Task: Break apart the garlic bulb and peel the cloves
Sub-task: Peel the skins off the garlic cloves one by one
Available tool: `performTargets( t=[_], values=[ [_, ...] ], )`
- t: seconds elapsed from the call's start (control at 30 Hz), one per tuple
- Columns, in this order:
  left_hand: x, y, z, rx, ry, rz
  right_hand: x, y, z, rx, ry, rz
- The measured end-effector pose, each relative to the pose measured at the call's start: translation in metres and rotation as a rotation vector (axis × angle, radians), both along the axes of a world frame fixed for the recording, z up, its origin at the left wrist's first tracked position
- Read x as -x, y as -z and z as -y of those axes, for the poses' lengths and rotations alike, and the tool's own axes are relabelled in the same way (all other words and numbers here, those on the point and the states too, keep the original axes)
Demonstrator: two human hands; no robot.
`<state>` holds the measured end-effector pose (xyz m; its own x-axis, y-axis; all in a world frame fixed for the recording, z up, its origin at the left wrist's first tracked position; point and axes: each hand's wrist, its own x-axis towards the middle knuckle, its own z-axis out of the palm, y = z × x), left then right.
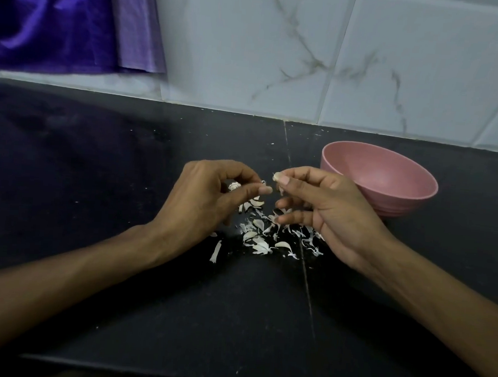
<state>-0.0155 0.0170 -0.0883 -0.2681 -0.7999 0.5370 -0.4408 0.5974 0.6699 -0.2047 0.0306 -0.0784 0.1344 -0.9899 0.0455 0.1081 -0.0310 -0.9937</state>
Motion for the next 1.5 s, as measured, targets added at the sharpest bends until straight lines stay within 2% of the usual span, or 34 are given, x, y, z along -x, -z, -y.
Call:
performTargets(
  t=[0.23, 0.57, 0.7, 1.13, 1.5],
  values=[
    [0.0013, 0.002, 0.0001, 0.011, 0.045, 0.055, 0.0002, 0.0028, 0.0027, 0.017, 0.006, 0.005],
    [0.0023, 0.0011, -0.0009, -0.069, 0.107, 0.031, -0.0041, 0.0046, 0.0014, 0.09, 0.045, -0.083],
    [0.0021, 0.0004, 0.0004, -0.075, 0.061, 0.008, -0.0046, 0.0037, 0.0003, 0.111, 0.054, -0.127],
    [0.0008, -0.0006, -0.001, -0.097, -0.031, -0.012, -0.004, -0.0023, -0.0024, 0.206, 0.074, -0.097],
    [0.0006, -0.002, -0.0031, -0.059, 0.016, 0.008, -0.0048, 0.0055, -0.0004, 0.249, 0.038, -0.256]
  ],
)
